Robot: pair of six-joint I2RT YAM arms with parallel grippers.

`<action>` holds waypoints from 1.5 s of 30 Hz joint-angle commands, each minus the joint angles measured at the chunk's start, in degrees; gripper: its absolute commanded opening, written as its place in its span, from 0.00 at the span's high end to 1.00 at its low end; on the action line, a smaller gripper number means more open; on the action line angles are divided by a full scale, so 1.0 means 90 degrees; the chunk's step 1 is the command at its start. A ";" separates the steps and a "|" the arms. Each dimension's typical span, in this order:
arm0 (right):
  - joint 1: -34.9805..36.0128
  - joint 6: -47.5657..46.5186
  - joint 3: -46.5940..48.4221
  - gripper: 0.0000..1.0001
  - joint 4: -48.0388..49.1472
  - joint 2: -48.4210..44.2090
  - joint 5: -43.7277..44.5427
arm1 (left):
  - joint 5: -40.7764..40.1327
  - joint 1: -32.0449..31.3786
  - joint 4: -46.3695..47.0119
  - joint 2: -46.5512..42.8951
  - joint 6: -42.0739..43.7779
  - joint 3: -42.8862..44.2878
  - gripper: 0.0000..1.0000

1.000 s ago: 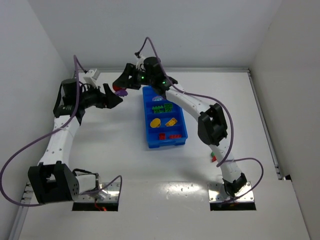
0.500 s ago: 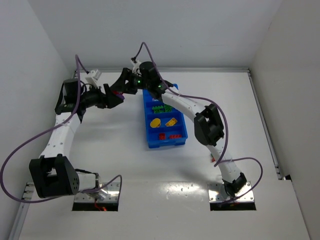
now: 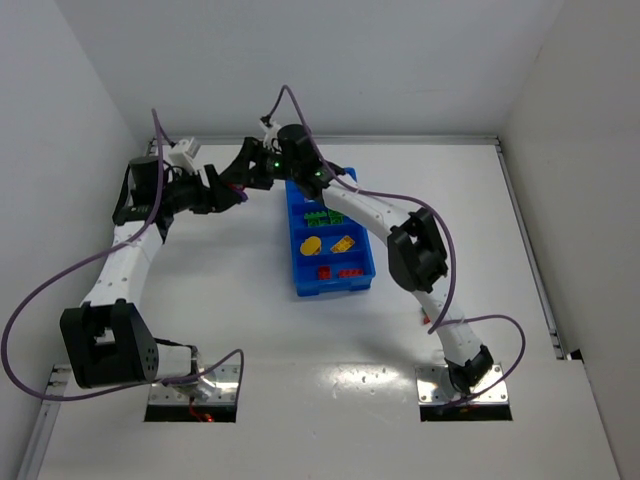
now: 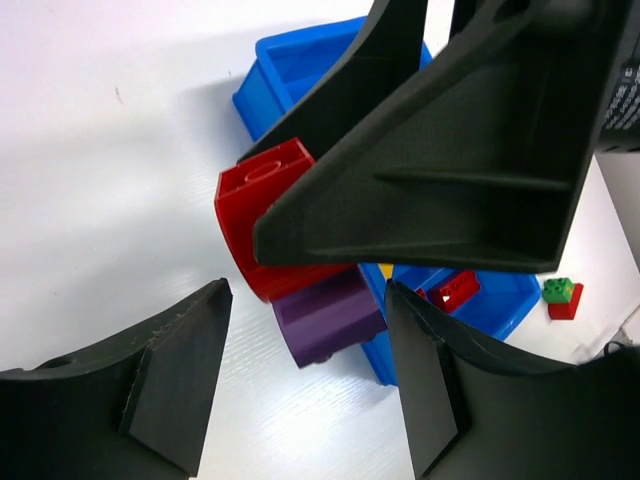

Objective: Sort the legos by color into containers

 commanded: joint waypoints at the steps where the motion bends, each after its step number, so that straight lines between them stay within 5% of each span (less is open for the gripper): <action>1: 0.0101 0.0025 -0.0042 1.00 0.0229 -0.0239 -0.0009 | -0.0060 0.0037 0.0327 0.0011 -0.0127 0.0195 0.32; 6: 0.0160 0.0025 -0.0042 1.00 0.0170 -0.0239 0.0059 | -0.0060 0.0037 0.0385 0.0011 -0.0186 0.0195 0.32; 16: 0.0160 -0.0092 -0.0042 1.00 0.0043 -0.0297 0.0342 | -0.0236 0.0037 0.0123 0.0255 -0.0186 0.0195 0.60; 30: 0.0042 -0.0278 0.0456 1.00 -0.0201 -0.0180 0.1153 | -0.0109 -0.0031 0.0005 0.0197 -0.0244 0.0000 0.71; 45: -0.0318 -0.0532 0.0700 1.00 -0.0201 -0.0005 0.1553 | -0.0099 -0.0392 -0.0336 -0.0369 -0.0128 -0.0635 0.71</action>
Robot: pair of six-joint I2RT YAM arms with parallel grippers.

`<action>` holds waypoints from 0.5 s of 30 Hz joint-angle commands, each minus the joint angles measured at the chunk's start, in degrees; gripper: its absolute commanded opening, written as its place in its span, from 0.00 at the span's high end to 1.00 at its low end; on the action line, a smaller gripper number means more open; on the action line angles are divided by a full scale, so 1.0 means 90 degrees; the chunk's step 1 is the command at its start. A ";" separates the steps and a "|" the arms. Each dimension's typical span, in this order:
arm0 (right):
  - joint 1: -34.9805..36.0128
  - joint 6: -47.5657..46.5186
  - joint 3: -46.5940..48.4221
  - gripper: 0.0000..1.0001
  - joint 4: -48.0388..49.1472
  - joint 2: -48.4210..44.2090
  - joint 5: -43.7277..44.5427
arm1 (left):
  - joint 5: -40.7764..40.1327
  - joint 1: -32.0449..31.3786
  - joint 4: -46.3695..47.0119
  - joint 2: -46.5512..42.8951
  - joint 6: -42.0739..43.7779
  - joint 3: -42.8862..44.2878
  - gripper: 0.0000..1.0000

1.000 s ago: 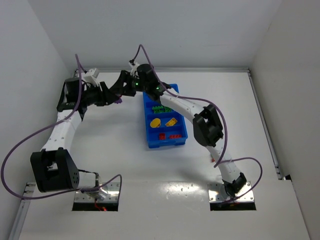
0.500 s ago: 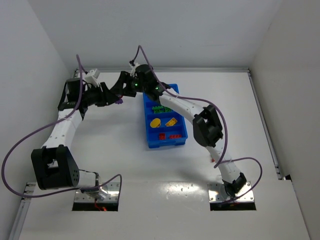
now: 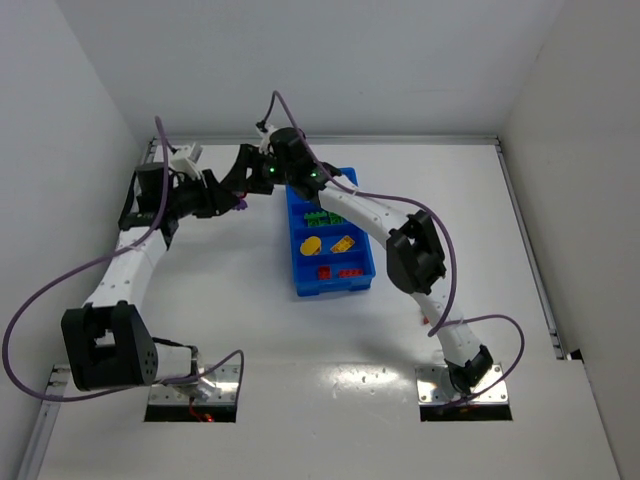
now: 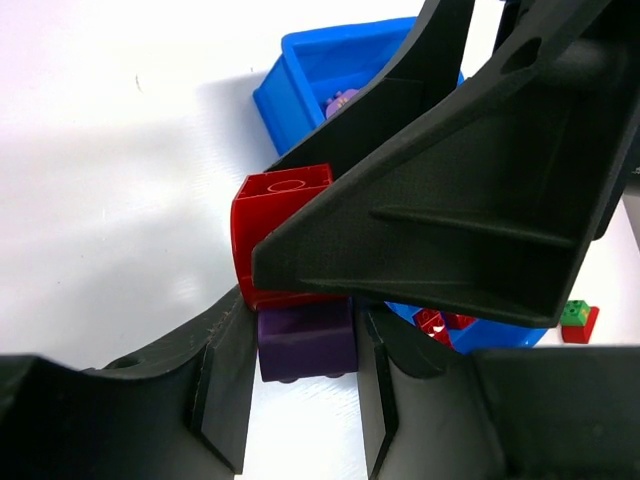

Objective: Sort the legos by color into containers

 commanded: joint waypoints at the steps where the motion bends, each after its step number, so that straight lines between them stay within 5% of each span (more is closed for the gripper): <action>1: -0.0443 -0.0055 0.0472 1.00 0.0695 -0.0007 0.0834 | 0.0338 -0.0321 -0.0835 -0.0415 0.0174 -0.0290 0.72; 15: -0.0812 -0.0387 0.0219 1.00 0.0637 -0.0142 0.0834 | 0.0465 -0.0664 -0.1031 -0.0787 0.0428 -0.0369 0.72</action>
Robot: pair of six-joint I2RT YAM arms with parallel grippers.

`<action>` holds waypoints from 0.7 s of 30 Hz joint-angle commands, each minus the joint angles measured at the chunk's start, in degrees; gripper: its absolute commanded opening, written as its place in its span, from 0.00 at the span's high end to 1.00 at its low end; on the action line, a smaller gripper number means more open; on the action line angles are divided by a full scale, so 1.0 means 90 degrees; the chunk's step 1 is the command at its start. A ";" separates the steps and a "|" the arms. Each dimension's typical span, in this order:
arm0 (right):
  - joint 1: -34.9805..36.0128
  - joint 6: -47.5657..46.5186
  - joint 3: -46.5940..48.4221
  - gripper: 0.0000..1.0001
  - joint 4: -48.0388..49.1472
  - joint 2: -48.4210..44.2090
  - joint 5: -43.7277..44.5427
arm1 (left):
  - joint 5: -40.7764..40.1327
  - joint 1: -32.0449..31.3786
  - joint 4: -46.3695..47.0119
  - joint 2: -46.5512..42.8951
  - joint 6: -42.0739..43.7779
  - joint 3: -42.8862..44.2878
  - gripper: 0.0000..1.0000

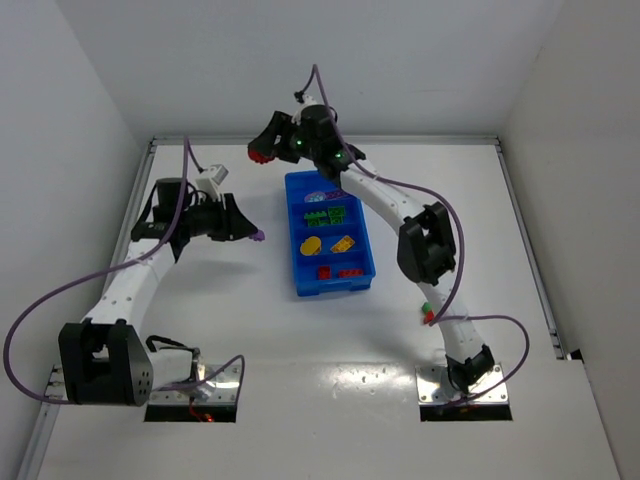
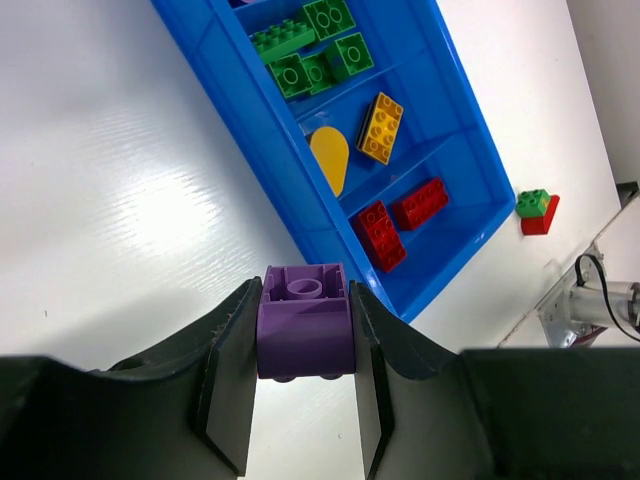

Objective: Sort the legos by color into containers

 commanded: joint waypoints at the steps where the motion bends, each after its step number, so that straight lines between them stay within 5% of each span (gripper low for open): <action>1: -0.0075 -0.0356 -0.0131 1.00 0.0183 -0.0233 0.0082 | 0.0052 0.0023 0.0016 -0.0234 0.0088 0.0132 0.72; 12: -0.1110 -0.2895 -0.2435 1.00 -0.0296 -0.2008 0.0355 | -0.0232 0.0023 0.0016 -0.0078 0.0205 0.0678 0.72; 21: -0.1394 -0.4924 -0.5304 1.00 -0.0559 -0.4275 -0.0670 | -0.0368 0.0082 0.0133 0.0488 0.0264 0.0912 0.72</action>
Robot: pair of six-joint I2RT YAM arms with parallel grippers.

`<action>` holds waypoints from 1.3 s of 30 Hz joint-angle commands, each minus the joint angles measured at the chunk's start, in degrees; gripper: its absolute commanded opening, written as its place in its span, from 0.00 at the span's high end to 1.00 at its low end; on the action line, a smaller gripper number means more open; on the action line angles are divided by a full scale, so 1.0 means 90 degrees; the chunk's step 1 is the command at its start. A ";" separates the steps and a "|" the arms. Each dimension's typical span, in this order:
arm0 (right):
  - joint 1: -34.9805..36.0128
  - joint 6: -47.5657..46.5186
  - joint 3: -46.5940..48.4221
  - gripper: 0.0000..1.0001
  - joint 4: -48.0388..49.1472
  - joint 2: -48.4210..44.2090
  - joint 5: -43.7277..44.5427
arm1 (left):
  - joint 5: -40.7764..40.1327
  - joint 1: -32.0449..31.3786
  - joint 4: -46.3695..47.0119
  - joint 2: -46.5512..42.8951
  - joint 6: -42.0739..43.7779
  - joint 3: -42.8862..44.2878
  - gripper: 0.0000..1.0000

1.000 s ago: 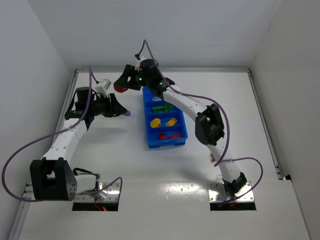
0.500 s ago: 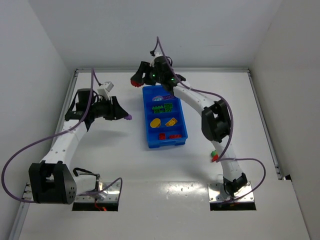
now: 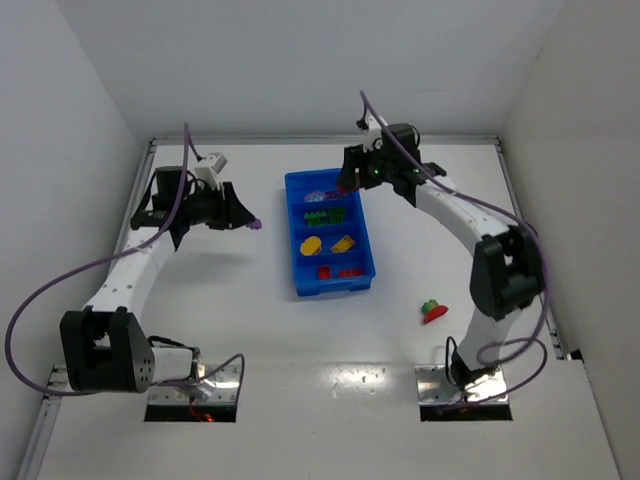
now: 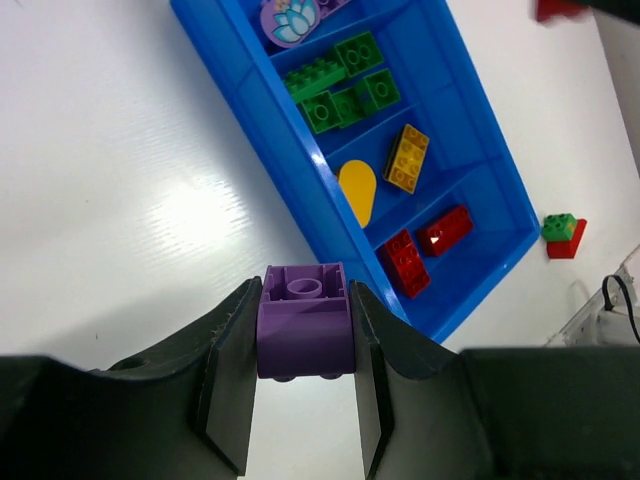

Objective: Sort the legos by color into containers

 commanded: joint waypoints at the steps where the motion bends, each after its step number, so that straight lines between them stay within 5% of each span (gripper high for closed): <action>1: 0.0119 -0.1211 -0.0753 1.00 0.0091 -0.0978 -0.0757 | -0.0089 0.0048 0.0199 0.0258 0.0077 0.0412 0.72; 7: 0.0285 -0.1955 -0.1868 1.00 -0.0309 -0.2033 -0.0954 | -0.0080 0.0048 0.0344 0.0912 -0.0040 0.0842 0.72; 20: 0.1084 -0.1916 -0.2073 1.00 -0.1401 -0.2034 -0.0554 | -0.0079 0.0048 0.0404 0.1226 -0.0040 0.1057 0.72; 39: 0.1457 -0.0753 -0.2250 1.00 -0.1227 -0.1487 0.0140 | -0.0138 0.0048 0.0462 0.1216 0.0018 0.0940 0.72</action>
